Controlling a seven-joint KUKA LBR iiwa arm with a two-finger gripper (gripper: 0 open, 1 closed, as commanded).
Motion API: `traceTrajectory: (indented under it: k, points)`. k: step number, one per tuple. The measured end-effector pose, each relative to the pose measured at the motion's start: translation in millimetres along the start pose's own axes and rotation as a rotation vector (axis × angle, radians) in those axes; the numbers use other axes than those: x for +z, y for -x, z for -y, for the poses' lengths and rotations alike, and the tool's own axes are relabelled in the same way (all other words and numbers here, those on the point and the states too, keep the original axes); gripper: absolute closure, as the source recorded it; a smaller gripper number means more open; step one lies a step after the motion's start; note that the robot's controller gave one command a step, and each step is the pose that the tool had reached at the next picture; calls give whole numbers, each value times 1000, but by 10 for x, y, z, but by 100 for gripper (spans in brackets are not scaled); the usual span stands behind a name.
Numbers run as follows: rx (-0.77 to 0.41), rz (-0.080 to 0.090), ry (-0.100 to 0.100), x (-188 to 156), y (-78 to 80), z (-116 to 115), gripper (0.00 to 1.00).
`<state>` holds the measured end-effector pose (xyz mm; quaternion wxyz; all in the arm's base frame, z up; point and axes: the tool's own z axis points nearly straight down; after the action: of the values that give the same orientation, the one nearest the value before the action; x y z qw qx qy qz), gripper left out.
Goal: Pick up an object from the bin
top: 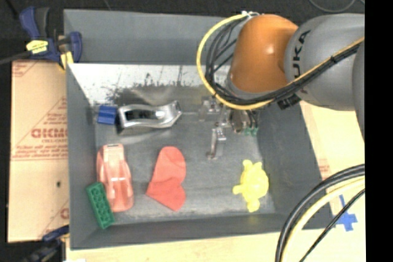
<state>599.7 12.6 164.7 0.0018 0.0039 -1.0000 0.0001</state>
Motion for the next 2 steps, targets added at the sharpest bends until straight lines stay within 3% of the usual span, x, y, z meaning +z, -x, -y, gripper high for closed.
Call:
traceTrajectory:
  k: [1,2]
  points:
    - [0,7,0,-48,12,-1,0]
    - [-38,15,-2,250,-8,-164,0]
